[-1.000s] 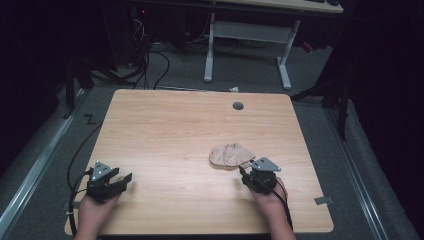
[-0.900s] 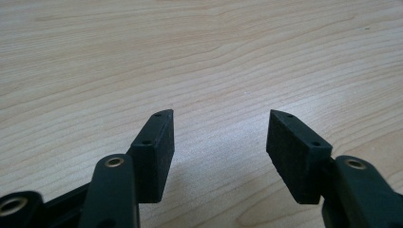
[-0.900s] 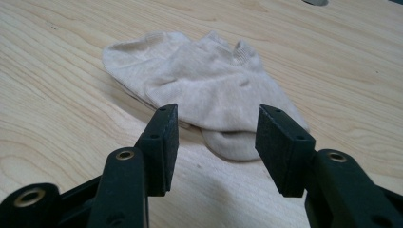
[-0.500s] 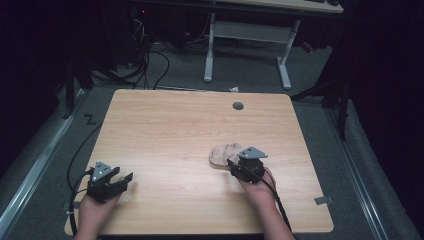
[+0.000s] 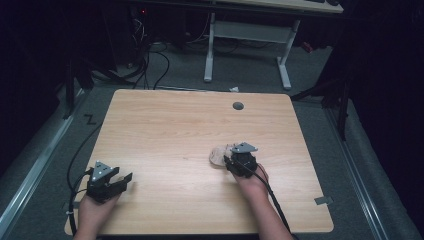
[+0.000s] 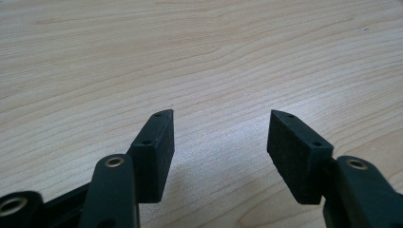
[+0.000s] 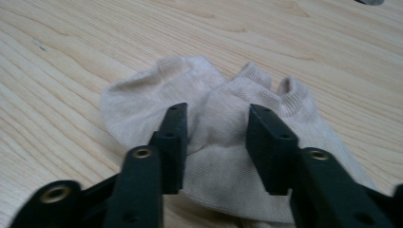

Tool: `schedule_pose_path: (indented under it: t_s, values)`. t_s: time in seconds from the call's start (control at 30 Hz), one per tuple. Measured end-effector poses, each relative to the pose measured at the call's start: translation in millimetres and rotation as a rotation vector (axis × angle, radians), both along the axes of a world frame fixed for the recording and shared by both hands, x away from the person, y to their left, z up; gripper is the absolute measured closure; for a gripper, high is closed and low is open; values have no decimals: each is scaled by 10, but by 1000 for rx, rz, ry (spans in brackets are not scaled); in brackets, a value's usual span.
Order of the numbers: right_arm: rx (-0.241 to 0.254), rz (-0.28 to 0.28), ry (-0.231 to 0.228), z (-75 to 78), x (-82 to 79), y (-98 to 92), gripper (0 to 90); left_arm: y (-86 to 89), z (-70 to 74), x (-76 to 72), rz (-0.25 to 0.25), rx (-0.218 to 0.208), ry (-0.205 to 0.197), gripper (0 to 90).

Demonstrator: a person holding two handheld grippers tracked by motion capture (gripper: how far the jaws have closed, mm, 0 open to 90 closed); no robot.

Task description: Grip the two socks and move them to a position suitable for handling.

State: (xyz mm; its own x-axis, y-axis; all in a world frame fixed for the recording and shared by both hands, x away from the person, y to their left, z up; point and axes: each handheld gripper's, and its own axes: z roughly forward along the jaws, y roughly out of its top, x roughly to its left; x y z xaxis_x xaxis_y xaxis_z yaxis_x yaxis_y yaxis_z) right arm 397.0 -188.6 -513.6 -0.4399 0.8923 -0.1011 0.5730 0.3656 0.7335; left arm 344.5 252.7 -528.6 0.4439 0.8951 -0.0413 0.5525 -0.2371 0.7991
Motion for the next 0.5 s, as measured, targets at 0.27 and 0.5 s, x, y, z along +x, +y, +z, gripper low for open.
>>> schedule_pose_path:
  t_s: [0.27, 0.5]
  values:
    - [-15, -5, -42, 91, -62, -26, 900, -21, -6, 0, -9, 7, 2, 430]
    - [3, -10, -60, 194, -113, -109, 812, -38, -13, 5, -16, 17, 8, 431]
